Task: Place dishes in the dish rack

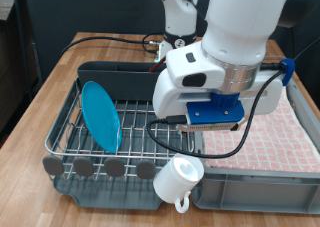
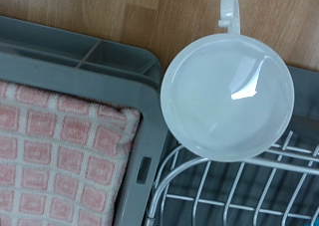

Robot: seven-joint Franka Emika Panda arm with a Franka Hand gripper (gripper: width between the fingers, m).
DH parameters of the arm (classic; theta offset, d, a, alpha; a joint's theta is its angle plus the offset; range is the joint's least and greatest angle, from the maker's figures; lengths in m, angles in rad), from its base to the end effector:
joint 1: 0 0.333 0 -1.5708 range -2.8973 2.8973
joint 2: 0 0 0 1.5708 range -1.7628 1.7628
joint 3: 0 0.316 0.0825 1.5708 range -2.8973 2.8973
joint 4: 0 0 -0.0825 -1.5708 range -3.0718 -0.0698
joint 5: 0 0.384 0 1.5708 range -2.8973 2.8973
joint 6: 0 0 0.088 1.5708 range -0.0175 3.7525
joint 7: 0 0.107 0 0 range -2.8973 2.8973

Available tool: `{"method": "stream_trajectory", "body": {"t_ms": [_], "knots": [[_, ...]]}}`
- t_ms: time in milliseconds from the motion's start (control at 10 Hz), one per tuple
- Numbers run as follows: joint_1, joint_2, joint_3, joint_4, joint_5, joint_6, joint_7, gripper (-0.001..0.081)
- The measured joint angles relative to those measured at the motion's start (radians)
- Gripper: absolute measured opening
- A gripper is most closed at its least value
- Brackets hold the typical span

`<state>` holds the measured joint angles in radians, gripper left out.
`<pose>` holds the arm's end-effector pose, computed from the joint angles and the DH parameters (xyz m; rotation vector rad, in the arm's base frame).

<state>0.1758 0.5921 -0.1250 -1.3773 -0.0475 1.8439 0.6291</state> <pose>0.7029 0.0489 0.3618 2.8793 -0.8059 -0.1133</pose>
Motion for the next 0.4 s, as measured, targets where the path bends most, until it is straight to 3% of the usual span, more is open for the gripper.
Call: {"method": "stream_trajectory", "body": {"t_ms": [400], "knots": [[0.017,-0.050,0.000,-0.001,-0.027,-0.043,0.026,0.0802]]}}
